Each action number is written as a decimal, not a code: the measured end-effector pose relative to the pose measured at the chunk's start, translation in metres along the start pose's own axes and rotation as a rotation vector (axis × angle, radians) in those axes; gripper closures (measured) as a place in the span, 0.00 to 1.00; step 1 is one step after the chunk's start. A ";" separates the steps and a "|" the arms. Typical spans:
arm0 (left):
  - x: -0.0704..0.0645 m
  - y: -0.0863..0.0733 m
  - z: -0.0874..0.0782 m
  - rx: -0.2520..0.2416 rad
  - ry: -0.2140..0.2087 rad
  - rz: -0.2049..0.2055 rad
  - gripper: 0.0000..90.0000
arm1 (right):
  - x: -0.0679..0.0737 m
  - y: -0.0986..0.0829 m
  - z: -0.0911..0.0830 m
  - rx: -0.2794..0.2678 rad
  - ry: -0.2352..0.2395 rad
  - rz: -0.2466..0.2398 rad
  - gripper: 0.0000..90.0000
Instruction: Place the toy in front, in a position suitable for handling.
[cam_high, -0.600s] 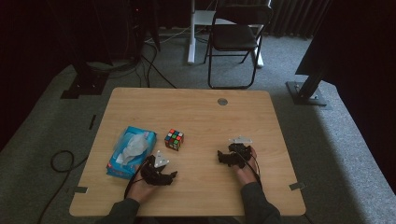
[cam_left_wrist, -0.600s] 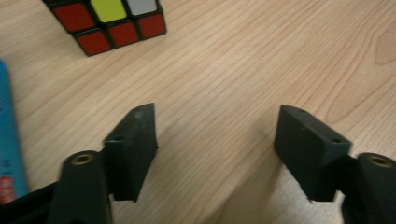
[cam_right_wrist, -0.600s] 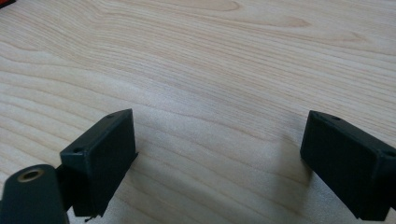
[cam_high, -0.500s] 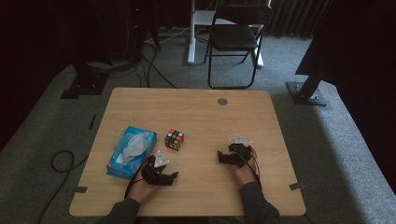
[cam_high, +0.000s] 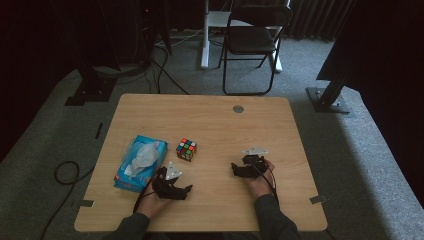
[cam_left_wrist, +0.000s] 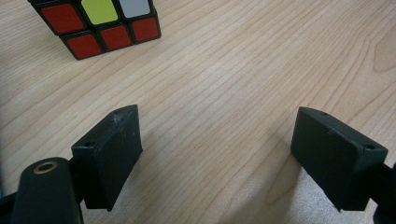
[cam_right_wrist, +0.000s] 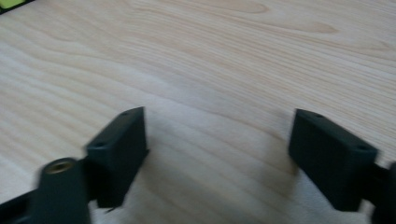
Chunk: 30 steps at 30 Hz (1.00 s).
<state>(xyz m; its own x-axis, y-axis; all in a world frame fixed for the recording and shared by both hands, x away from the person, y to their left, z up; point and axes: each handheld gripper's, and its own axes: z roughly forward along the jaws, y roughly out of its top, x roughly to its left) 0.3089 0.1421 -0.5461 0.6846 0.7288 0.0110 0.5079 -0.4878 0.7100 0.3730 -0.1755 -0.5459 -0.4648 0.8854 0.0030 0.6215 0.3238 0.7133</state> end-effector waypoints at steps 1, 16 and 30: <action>0.000 0.000 0.000 0.000 0.000 0.000 0.18 | 0.002 0.001 -0.001 0.002 0.002 -0.009 0.27; 0.000 0.000 0.000 0.001 0.002 -0.002 0.18 | 0.042 0.038 0.004 -0.020 0.161 -0.133 0.31; 0.000 0.000 0.000 0.000 0.002 -0.002 0.18 | 0.083 0.076 0.028 -0.040 0.291 -0.268 0.23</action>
<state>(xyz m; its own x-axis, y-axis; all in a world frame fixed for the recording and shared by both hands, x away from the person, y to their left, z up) 0.3084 0.1420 -0.5460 0.6825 0.7308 0.0113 0.5094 -0.4867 0.7097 0.3988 -0.0682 -0.5113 -0.7703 0.6377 0.0076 0.4313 0.5121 0.7428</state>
